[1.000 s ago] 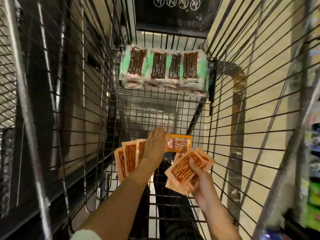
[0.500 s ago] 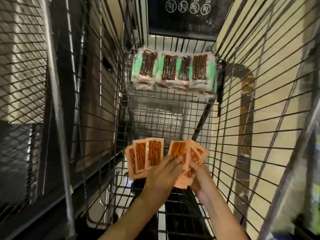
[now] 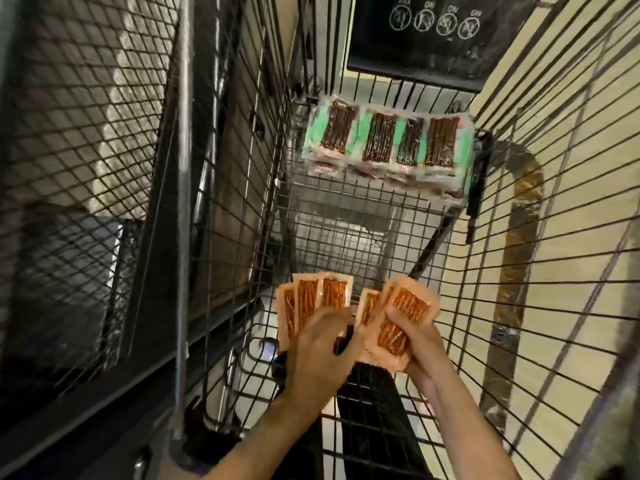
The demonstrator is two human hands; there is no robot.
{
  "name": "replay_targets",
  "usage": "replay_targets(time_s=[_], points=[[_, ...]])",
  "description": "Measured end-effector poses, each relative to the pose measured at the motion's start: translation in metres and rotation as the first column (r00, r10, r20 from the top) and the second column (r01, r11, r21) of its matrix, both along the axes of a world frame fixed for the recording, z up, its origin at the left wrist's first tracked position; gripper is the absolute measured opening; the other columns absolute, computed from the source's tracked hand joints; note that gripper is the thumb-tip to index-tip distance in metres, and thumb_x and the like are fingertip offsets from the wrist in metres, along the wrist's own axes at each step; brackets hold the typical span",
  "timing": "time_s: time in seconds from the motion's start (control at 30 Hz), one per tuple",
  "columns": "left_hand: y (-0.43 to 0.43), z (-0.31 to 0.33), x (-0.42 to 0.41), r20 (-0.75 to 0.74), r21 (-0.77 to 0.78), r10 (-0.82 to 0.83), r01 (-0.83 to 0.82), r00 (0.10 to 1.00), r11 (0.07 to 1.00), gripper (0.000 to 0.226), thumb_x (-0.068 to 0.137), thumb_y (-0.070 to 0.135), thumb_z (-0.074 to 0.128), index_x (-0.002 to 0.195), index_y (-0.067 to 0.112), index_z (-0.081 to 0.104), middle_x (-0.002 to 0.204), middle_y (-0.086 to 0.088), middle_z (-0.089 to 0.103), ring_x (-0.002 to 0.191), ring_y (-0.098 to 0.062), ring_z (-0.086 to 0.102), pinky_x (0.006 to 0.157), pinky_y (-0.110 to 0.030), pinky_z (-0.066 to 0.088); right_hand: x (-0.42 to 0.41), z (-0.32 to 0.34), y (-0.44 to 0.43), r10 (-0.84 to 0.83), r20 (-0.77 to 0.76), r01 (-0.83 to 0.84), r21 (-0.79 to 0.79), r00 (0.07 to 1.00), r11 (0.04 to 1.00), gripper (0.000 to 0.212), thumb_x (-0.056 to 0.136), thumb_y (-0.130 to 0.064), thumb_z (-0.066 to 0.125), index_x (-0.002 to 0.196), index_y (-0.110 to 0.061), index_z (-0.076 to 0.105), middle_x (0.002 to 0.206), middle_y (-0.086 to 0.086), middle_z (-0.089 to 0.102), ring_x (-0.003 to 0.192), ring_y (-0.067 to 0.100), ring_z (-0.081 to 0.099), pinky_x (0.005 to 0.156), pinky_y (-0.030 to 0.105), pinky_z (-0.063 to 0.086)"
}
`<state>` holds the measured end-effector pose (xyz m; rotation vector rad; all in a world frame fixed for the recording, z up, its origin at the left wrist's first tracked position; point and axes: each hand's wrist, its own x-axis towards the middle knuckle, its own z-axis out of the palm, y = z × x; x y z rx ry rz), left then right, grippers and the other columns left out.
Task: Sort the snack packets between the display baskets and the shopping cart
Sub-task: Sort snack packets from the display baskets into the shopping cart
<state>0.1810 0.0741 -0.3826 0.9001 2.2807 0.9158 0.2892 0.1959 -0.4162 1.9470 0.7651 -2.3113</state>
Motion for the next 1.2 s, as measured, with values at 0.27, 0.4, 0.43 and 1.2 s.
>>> replay_targets(time_s=[0.27,0.4,0.43,1.2], points=[[0.016,-0.069,-0.025,0.152,-0.783,0.689,-0.339,0.709,0.522,0.122,0.063,0.054,0.082,0.149,0.002,0.011,0.152,-0.021,0.013,0.140,-0.038,0.020,0.111,-0.054,0.028,0.013,-0.010,0.003,0.032,0.130,-0.045,0.098,0.991,0.994,0.039,0.065,-0.021,0.079,0.102,-0.014,0.067,0.095,0.007,0.074,0.087,0.021,0.071,0.077,0.035,0.054],[0.016,-0.080,-0.028,0.053,-0.787,0.708,-0.407,0.704,0.463,0.113,0.061,0.041,0.088,0.143,-0.001,0.022,0.148,-0.022,0.026,0.138,-0.037,0.025,0.110,-0.053,0.027,0.017,-0.013,0.002,0.033,0.102,-0.038,0.041,0.994,0.998,0.044,0.060,-0.024,0.079,0.102,-0.015,0.066,0.095,0.006,0.074,0.091,0.022,0.070,0.084,0.040,0.053],[0.015,-0.080,-0.030,0.017,-0.787,0.712,-0.430,0.702,0.442,0.111,0.060,0.039,0.088,0.142,-0.001,0.025,0.147,-0.023,0.029,0.138,-0.037,0.026,0.112,-0.051,0.025,0.017,-0.013,0.002,0.034,0.106,-0.037,0.030,0.994,0.999,0.045,0.059,-0.024,0.079,0.101,-0.015,0.067,0.094,0.007,0.074,0.091,0.023,0.070,0.086,0.041,0.052],[-0.006,0.079,-0.071,0.616,-0.358,0.601,-0.498,0.510,0.790,0.051,0.053,0.018,0.087,0.096,0.024,0.062,0.089,0.009,0.072,0.085,-0.002,0.066,0.070,-0.020,0.051,-0.024,0.085,0.037,0.135,-0.306,-0.180,-0.124,0.942,0.976,0.094,0.022,-0.022,0.099,0.109,-0.013,0.064,0.104,0.018,0.071,0.095,0.031,0.069,0.067,0.043,0.058]])
